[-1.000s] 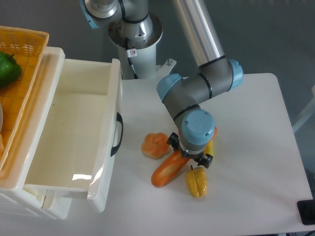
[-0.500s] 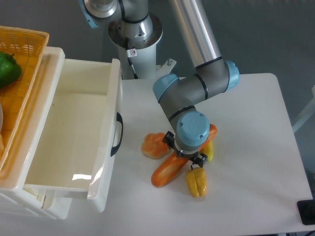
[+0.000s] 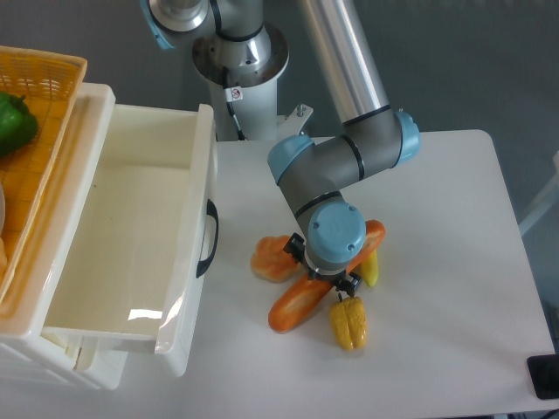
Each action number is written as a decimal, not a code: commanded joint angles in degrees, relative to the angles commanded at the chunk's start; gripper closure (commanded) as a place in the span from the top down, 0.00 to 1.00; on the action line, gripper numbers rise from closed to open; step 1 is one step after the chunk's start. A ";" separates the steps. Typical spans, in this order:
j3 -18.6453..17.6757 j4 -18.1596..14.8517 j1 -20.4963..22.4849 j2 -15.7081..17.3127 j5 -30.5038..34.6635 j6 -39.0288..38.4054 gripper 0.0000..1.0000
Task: Pick up the long bread
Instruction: 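Lower the open gripper onto the middle of the long bread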
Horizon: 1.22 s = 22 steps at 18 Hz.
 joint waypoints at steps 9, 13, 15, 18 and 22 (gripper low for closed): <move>0.79 -0.18 0.26 0.35 -0.35 -0.18 0.23; 0.97 -0.44 0.79 0.79 -0.44 -0.09 0.22; 1.05 -0.61 0.79 0.79 -0.53 -0.53 0.11; 1.05 -0.70 0.79 0.79 -0.53 -0.62 0.00; 1.40 -1.49 0.97 2.10 -0.96 -0.62 0.00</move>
